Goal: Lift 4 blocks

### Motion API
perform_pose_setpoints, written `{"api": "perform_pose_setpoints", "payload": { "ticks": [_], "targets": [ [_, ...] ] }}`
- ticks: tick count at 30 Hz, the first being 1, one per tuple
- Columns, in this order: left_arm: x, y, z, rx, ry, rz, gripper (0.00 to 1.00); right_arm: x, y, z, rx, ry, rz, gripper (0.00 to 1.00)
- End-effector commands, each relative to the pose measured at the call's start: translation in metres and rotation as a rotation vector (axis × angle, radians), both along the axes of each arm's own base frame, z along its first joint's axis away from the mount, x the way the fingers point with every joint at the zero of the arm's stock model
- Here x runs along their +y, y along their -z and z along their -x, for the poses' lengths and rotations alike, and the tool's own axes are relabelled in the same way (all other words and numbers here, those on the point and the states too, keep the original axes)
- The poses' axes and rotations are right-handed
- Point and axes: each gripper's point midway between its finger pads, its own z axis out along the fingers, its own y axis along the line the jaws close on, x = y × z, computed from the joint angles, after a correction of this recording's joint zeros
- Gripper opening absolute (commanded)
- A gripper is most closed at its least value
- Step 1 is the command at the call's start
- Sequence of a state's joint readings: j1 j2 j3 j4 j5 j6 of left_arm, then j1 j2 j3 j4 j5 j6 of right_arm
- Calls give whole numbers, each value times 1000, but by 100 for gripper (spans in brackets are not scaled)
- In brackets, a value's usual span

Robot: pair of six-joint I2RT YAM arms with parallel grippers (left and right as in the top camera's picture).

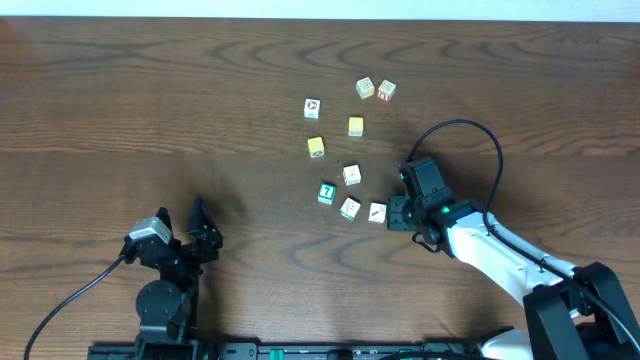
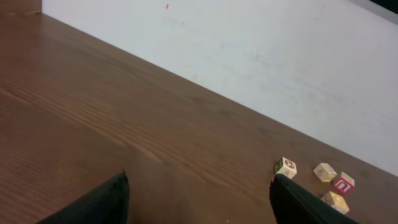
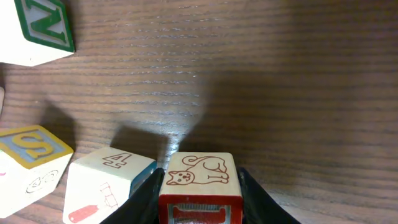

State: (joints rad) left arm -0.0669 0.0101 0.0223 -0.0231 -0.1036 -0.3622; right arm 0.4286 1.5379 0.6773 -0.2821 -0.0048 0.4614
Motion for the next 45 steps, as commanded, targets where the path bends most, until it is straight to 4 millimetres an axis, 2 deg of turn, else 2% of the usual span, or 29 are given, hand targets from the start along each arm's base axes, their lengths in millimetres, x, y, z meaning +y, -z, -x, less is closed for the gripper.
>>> {"api": "perform_pose_setpoints", "payload": {
  "ticks": [1,11,17,24,37,45],
  "targets": [
    [3,17,1,53,-14,-14,73,3,1,-1,4,8,-7,35],
    [3,17,1,53,-14,-14,73,3,0,-3,-4,8,-7,45],
    [3,17,1,53,-14,-14,73,-6,-1,-9,-34,29,49,50],
    [3,17,1,53,-14,-14,73,-8,-7,-16,-61,9,67,52],
    [3,17,1,53,-14,-14,73,7,-39,-41,-128,-94,76,56],
    [3,17,1,53,-14,-14,73,33,-57,-32,-74,-207,21,60]
  ]
}}
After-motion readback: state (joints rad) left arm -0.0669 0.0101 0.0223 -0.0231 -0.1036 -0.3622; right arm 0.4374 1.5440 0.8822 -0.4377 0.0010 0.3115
